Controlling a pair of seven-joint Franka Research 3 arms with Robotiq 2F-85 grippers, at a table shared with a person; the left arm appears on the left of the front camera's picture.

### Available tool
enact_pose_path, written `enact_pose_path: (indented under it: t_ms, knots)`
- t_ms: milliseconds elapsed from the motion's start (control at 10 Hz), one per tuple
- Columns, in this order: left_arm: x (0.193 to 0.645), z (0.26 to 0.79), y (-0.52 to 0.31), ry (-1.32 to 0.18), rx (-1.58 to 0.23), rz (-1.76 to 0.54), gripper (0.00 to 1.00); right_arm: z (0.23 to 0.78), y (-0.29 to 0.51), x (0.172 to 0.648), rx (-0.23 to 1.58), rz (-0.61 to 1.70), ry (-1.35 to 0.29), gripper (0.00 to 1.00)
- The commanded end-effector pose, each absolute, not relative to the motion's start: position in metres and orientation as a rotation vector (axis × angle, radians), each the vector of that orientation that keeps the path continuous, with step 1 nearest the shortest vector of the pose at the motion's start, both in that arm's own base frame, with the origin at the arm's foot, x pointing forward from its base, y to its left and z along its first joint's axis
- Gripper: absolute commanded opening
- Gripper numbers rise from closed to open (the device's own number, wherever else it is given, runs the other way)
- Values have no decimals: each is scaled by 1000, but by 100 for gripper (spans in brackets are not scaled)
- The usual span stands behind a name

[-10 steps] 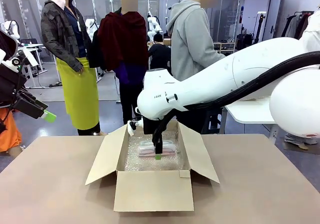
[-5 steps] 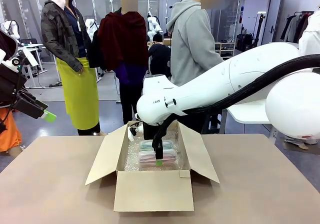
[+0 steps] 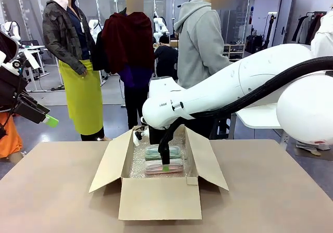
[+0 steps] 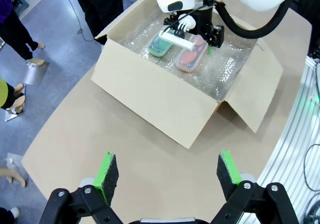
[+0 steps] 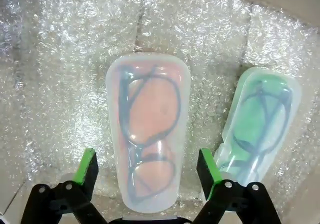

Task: Pack the glasses set securely to prepare it for shipping.
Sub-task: Put the Glasses case from the right side of the table into the Package Box, then position the Package Box on the left side of the table.

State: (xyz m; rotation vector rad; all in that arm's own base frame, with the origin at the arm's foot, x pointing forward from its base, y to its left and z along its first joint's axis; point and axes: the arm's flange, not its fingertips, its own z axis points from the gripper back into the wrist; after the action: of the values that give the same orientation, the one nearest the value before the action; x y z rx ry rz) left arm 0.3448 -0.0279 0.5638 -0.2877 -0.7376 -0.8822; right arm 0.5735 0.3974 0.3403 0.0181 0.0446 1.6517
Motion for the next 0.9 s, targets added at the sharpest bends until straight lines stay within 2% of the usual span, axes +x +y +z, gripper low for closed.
enact_pose_path:
  t_ms: [0,800]
  knots:
    - [345,565,-26,-748,-302,-889,100,349,399,564,-2,1640,55,100]
    - [345,565,-26,-748,-302,-889,100,340,397,573,18,1652,45,100]
